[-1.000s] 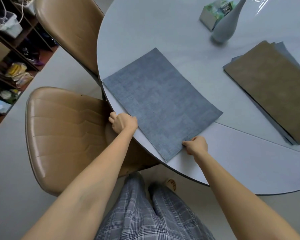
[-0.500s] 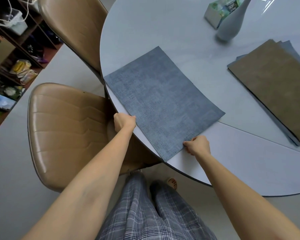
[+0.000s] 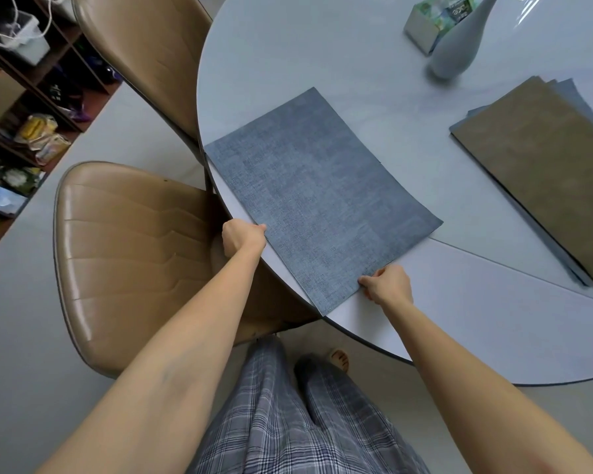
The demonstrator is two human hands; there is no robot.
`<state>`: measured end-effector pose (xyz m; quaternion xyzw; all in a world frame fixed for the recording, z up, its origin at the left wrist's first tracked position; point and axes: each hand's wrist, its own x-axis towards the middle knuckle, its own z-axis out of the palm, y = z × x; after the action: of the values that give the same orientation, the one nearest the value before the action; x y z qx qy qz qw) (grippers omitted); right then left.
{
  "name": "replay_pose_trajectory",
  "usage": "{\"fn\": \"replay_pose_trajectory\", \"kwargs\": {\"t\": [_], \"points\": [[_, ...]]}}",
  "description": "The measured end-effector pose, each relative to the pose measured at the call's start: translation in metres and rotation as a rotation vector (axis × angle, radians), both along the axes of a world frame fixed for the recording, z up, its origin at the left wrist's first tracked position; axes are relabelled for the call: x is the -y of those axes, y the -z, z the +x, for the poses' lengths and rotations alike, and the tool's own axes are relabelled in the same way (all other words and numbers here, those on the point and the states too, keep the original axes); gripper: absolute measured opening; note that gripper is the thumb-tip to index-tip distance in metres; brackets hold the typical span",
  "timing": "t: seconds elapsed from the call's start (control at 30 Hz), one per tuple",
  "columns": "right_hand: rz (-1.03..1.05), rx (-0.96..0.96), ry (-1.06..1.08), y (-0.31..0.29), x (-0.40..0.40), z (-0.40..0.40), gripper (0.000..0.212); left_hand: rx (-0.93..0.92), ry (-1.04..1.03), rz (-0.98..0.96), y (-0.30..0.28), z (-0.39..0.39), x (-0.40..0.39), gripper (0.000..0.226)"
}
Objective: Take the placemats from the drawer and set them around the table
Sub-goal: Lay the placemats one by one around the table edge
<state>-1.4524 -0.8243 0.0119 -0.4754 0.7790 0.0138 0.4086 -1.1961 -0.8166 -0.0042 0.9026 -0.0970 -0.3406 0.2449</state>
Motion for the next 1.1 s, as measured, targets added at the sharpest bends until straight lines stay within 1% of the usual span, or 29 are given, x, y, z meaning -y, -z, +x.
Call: {"fn": "replay_pose_trajectory", "kwargs": {"t": [0.17,0.27,0.37,0.77,1.1], "points": [[-0.001,-0.021,0.006,-0.001,0.006,0.002,0.021,0.035,0.019,0.062,-0.004,0.002,0.005,0.042],[0.005,-0.036,0.002,-0.002,0.008,0.0,0.025,0.053,0.036,0.078,-0.009,-0.002,0.007,0.046],[0.005,-0.049,0.008,-0.002,0.007,-0.001,0.024,0.051,0.052,0.085,-0.013,-0.004,0.009,0.051],[-0.015,-0.095,-0.003,-0.004,0.004,0.001,0.02,0.048,0.101,0.106,-0.024,-0.008,0.007,0.055],[-0.045,-0.114,-0.021,0.001,0.002,0.0,0.022,0.073,0.101,0.121,-0.026,-0.009,0.006,0.055]]}}
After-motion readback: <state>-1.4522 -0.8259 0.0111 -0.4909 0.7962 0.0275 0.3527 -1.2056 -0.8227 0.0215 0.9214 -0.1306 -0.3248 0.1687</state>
